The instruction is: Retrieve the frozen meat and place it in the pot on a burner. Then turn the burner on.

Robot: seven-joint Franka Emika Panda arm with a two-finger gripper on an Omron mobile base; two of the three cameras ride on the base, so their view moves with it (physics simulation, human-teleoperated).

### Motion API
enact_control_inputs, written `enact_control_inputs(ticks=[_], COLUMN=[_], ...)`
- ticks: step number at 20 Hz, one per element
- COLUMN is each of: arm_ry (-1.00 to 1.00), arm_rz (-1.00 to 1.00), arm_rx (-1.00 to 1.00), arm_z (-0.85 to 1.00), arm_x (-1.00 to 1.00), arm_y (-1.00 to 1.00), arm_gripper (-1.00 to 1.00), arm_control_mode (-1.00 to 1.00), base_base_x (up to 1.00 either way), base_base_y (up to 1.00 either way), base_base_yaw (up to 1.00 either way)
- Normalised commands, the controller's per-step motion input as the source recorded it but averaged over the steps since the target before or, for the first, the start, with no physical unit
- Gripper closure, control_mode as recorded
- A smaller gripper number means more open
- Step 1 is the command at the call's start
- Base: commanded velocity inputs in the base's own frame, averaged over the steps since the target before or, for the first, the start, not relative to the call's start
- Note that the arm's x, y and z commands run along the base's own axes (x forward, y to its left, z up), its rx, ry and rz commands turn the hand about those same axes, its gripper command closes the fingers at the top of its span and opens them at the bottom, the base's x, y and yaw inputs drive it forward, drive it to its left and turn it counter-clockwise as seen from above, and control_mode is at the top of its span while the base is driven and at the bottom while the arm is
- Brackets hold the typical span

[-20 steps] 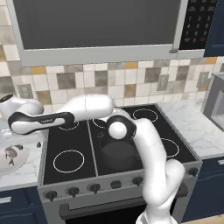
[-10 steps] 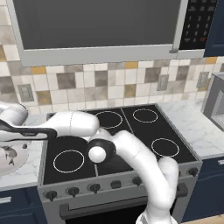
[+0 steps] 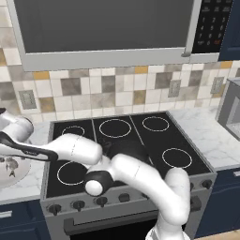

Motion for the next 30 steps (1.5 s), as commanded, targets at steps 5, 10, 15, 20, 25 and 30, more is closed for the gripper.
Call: enact_control_inputs(ticks=[5,10,15,20,25,30], arm_ry=[0.0,0.0,0.0,0.0,0.02,0.0], arm_rz=[-0.04,-0.09,-0.14,-0.16,-0.1,-0.05], arm_rx=[-0.06,-0.13,-0.1,-0.02,0.0,0.0], arm_z=[0.0,0.0,0.01,-0.03,-0.25,-0.23], arm_x=[0.07,0.02,-0.04,-0.16,0.0,0.0], arm_y=[0.47,0.31,0.1,0.01,-0.01,-0.05], arm_gripper=[-1.0,-1.0,-1.0,-1.0,-1.0,-1.0], arm_control_mode=[-1.0,-1.0,-1.0,-1.0,-1.0,-1.0], base_base_x=[0.0,0.0,0.0,0.0,0.0,0.0], base_base_y=[0.0,0.0,0.0,0.0,0.0,0.0], base_base_yaw=[0.0,0.0,0.0,0.0,0.0,0.0])
